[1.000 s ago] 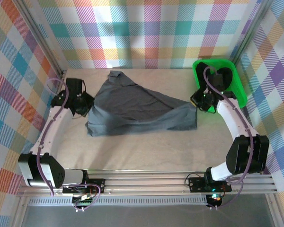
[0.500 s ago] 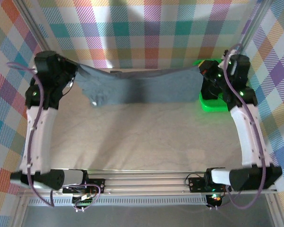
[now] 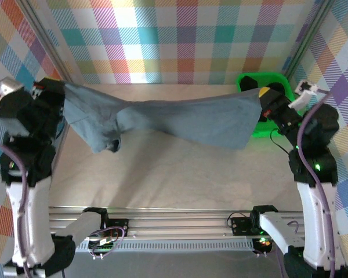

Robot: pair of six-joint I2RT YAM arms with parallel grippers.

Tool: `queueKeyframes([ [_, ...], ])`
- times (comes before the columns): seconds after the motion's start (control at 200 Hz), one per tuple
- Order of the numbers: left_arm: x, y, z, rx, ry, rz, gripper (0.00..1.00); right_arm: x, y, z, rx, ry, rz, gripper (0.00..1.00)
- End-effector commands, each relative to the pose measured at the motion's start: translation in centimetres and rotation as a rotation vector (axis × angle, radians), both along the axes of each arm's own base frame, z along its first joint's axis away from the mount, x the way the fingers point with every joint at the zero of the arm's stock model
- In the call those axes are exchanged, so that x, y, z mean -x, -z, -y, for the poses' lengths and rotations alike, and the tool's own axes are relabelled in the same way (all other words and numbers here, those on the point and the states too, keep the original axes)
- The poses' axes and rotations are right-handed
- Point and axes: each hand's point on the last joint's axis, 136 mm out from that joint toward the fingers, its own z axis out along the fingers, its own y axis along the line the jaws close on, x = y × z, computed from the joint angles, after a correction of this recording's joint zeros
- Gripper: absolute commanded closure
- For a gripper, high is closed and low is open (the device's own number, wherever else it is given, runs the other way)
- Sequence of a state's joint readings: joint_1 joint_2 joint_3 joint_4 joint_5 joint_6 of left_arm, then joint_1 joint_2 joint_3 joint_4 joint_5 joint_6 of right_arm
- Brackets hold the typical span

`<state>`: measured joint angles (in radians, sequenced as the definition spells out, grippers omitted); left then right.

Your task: Fold and stack the t-shirts

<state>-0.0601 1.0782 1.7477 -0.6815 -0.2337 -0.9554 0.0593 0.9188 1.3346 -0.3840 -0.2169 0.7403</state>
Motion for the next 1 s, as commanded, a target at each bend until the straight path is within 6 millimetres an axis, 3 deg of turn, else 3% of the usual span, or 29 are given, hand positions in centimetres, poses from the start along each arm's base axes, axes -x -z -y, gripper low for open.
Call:
queueKeyframes([
  [0.0,-8.1,8.1,1.6,0.031,0.077,-0.276,1.00,-6.0,5.9,-1.4,-0.006,-0.067,-0.164,1.00],
  [0.115,-14.9,15.7,3.7,0.090,0.208,-0.475,1.00,-11.4,11.6,-3.1,-0.043,-0.147,-0.317,1.00],
  [0.2,-19.1,20.3,4.9,0.121,0.289,-0.564,1.00,-14.7,14.3,-4.1,-0.064,-0.196,-0.383,1.00],
  [0.255,-21.3,22.3,5.3,0.147,0.322,-0.599,1.00,-16.8,15.3,-4.3,-0.073,-0.199,-0.400,1.00],
  [0.34,-24.7,22.9,5.7,0.182,0.375,-0.584,1.00,-20.0,14.9,-4.6,-0.076,-0.210,-0.392,1.00],
  [0.445,-27.4,18.6,5.0,0.165,0.389,-0.481,1.00,-23.0,11.2,-4.8,-0.072,-0.220,-0.320,1.00],
  [0.56,-27.6,10.2,3.6,0.156,0.370,-0.274,1.00,-24.6,5.6,-3.8,-0.083,-0.194,-0.205,1.00],
  [0.67,-24.6,1.8,2.1,0.136,0.329,-0.070,1.00,-23.9,-1.0,-1.9,-0.115,-0.162,-0.045,1.00],
  [0.725,-21.9,-2.1,1.7,0.112,0.306,0.022,1.00,-22.8,-3.8,-0.8,-0.128,-0.142,0.026,1.00],
  [0.805,-17.9,-6.3,1.5,0.085,0.279,0.117,1.00,-21.0,-6.7,0.8,-0.143,-0.116,0.088,1.00],
  [0.855,-15.3,-7.9,1.5,0.090,0.268,0.156,1.00,-19.8,-7.5,1.6,-0.147,-0.106,0.099,1.00],
  [0.91,-13.1,-8.1,1.8,0.109,0.265,0.161,1.00,-18.8,-7.2,2.2,-0.149,-0.098,0.086,1.00],
  [0.995,-10.6,-4.9,2.4,0.160,0.256,0.084,1.00,-17.1,-4.7,2.7,-0.149,-0.081,0.029,1.00],
])
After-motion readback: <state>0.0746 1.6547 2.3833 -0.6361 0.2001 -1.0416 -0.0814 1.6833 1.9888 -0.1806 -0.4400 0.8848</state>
